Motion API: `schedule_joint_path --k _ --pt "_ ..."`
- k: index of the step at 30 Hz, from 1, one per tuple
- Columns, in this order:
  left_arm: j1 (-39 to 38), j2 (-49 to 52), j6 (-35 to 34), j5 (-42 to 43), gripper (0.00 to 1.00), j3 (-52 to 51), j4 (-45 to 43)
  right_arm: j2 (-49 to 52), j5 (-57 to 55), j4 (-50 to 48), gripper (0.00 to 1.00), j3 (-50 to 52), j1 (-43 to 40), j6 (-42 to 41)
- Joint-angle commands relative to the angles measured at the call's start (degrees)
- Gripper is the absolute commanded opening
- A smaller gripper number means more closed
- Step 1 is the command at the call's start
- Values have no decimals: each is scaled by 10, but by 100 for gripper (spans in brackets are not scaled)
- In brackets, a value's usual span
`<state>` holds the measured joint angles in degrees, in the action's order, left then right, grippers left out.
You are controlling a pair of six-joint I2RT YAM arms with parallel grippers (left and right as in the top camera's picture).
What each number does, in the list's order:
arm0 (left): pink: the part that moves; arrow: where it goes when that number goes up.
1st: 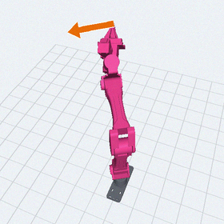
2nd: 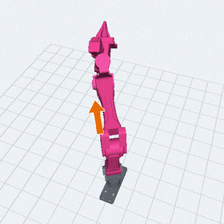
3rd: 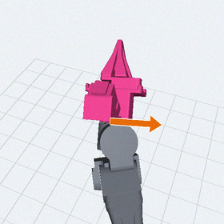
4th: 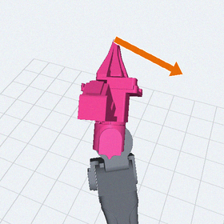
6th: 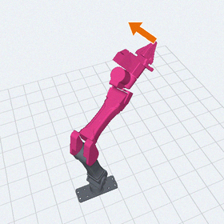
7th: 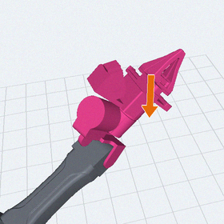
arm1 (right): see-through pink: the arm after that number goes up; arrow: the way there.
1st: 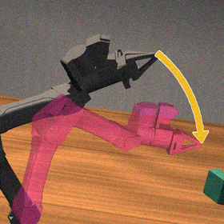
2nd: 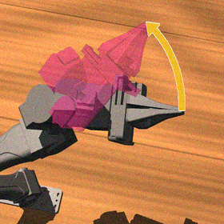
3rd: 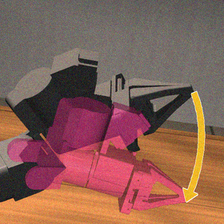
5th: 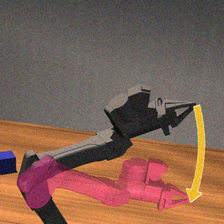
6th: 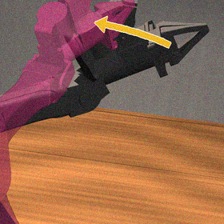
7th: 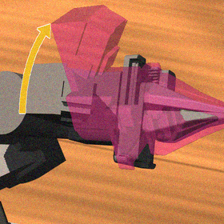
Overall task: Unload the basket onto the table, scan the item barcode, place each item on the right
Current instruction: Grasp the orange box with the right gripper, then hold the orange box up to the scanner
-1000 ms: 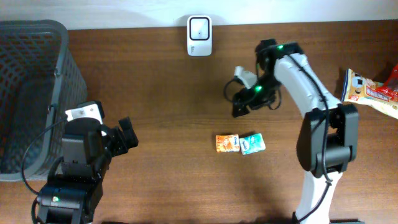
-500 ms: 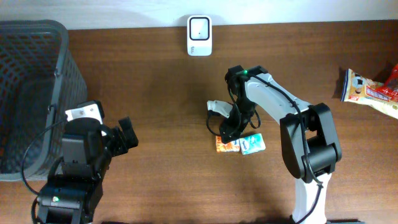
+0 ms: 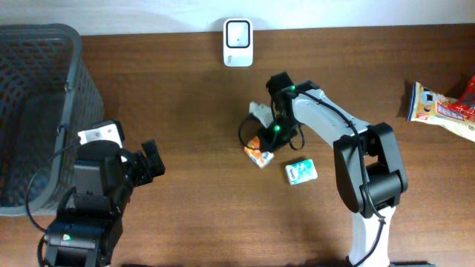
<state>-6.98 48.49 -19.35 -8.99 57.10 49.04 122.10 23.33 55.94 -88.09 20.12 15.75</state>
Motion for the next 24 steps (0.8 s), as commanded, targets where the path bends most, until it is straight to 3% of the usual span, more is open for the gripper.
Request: schedule_joint_path --k 1,2,4,5,6,8,10,20,21,22,23,24 --pt "1 -2 -5 2 99 -1 -1 2 -35 -75 4 -27 -11 -257" --pt "1 -2 -5 2 99 -1 -1 2 -51 -95 4 -27 -19 -324" --pt "1 -2 -5 2 99 -1 -1 2 -58 -120 5 -27 -35 -370" --pt "1 -2 -5 2 99 -1 -1 2 -58 -132 16 -27 -44 -382" --pt "1 -2 -5 2 99 -1 -1 2 -58 -137 46 -27 -48 -388" --pt "1 -2 -5 2 99 -1 -1 2 -58 -137 62 -25 -48 -388" --pt "1 -2 -5 2 99 -1 -1 2 -59 -135 65 -24 -47 -388" --pt "1 -2 -5 2 99 -1 -1 2 -56 -184 38 29 -47 -385" --pt "1 -2 -5 2 99 -1 -1 2 -56 -195 32 40 -47 -385" --pt "1 -2 -5 2 99 -1 -1 2 -56 -200 14 48 -47 -385" --pt "1 -2 -5 2 99 -1 -1 2 -56 -200 4 48 -47 -385" --pt "1 -2 -5 2 99 -1 -1 2 -56 -200 4 47 -47 -385"
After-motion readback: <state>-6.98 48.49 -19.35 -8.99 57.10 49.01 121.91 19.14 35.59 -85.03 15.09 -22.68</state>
